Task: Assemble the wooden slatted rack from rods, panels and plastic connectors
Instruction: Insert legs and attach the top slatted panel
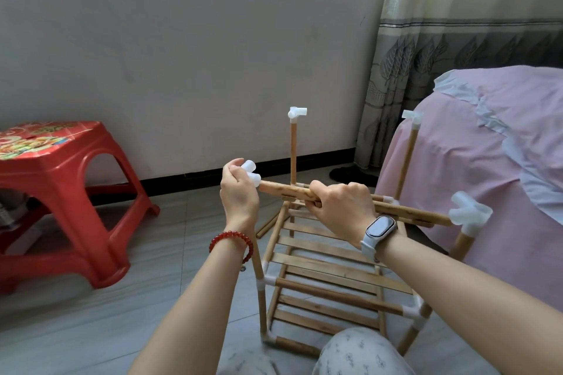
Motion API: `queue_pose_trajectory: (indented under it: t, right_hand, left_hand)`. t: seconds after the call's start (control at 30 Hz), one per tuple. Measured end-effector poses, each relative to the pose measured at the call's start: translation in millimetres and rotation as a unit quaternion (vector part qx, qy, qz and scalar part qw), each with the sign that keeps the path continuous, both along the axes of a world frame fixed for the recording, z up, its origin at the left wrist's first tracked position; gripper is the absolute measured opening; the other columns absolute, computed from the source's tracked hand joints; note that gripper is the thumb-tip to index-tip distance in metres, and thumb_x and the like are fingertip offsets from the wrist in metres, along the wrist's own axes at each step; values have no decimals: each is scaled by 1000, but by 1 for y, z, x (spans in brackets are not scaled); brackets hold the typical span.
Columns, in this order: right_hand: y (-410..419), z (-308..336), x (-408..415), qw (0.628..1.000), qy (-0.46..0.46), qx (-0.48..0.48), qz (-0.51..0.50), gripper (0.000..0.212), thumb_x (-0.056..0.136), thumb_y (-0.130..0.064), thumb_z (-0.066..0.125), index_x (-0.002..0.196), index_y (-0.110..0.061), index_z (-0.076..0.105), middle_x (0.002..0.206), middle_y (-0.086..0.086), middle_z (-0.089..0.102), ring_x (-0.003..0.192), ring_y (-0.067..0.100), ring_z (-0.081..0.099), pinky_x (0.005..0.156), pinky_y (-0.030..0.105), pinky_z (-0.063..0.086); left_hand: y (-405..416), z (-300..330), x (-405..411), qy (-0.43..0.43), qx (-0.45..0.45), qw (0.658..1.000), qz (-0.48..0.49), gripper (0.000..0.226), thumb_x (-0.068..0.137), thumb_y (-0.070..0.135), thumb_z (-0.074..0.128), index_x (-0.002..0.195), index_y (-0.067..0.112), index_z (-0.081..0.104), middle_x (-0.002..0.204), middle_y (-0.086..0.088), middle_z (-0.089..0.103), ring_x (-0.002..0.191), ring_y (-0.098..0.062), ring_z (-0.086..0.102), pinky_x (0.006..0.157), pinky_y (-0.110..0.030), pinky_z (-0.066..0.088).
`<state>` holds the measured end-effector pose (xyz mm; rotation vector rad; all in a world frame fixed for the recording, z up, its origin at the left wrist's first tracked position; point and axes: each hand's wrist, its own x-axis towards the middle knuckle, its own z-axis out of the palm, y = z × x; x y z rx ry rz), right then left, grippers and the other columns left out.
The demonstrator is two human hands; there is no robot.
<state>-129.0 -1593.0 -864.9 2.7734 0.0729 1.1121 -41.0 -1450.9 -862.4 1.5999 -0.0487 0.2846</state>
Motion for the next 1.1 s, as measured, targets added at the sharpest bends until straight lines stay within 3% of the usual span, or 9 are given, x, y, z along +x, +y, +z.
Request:
queue_pose_trajectory:
  t: [0.2, 0.27, 0.33, 0.43, 0.57, 0.73, 0.83, 0.97, 1.1]
  right_hand:
    - [9, -6, 0, 1000, 3, 1, 0, 27, 67, -35, 81, 66, -14, 64, 41, -1, 55, 35, 21, 54, 40, 23, 40]
    - [2, -2, 0, 1000, -2, 15, 20, 28, 64, -31, 84, 63, -14, 62, 40, -1, 54, 33, 23, 52, 39, 24, 40]
    - [-3, 2, -4, 999, 8, 16, 39, 26, 64, -29, 84, 64, -15, 62, 40, -1, 53, 32, 23, 51, 38, 24, 39]
    - [-7, 5, -8, 999, 12, 22, 35, 24, 67, -28, 82, 65, -15, 62, 40, 0, 53, 33, 24, 51, 39, 23, 32]
    - [-14, 10, -10, 999, -3, 50, -6, 23, 72, -29, 78, 64, -16, 60, 41, 0, 51, 36, 25, 53, 45, 21, 24]
    - [-10, 8, -11, 999, 19, 31, -5, 27, 67, -30, 82, 61, -16, 59, 37, -2, 47, 31, 21, 48, 42, 20, 22]
    - [-14, 8, -9, 1000, 11, 24, 1, 25, 74, -31, 76, 65, -15, 60, 41, 0, 51, 35, 23, 50, 44, 21, 24]
    - [-15, 9, -2, 998, 65, 22, -8, 29, 92, -44, 45, 86, -19, 59, 63, 2, 62, 60, 26, 59, 54, 26, 26]
    - [-11, 10, 3, 995, 95, 21, -34, 32, 92, -47, 37, 91, -21, 55, 71, 2, 64, 67, 26, 60, 56, 27, 27]
  left_hand:
    - [-6, -5, -10, -49, 77, 995, -32, 39, 101, 26, 22, 124, 14, 51, 101, 2, 52, 92, -15, 50, 74, -27, 39]
    - [5, -5, -4, -71, 75, 991, -91, 36, 102, 27, 24, 122, 19, 53, 103, 5, 53, 89, -6, 54, 69, -18, 43]
    - [18, -4, 2, -89, 62, 984, -142, 30, 102, 25, 29, 113, 22, 57, 95, 7, 55, 69, 5, 56, 57, -9, 43]
    - [27, -4, 7, -101, 54, 980, -161, 26, 101, 23, 35, 100, 20, 61, 68, 2, 54, 46, 1, 49, 46, -14, 42]
    - [19, -6, 5, -100, 52, 987, -116, 29, 100, 22, 35, 100, 16, 63, 71, 1, 55, 48, -5, 48, 45, -18, 40]
    - [3, -10, -4, -116, 92, 988, -30, 34, 100, 26, 32, 109, 17, 64, 67, 0, 56, 62, -18, 53, 58, -31, 43]
    - [5, -9, -5, -109, 113, 987, -23, 34, 100, 27, 33, 111, 21, 64, 59, 4, 54, 53, -9, 54, 52, -25, 42]
    - [7, -9, -8, -97, 106, 990, -10, 33, 99, 29, 33, 112, 26, 64, 59, 6, 57, 46, 3, 54, 45, -7, 37]
    - [4, -6, -9, -84, 116, 989, 23, 35, 100, 30, 33, 117, 26, 63, 63, 8, 59, 51, -3, 56, 46, -8, 36]
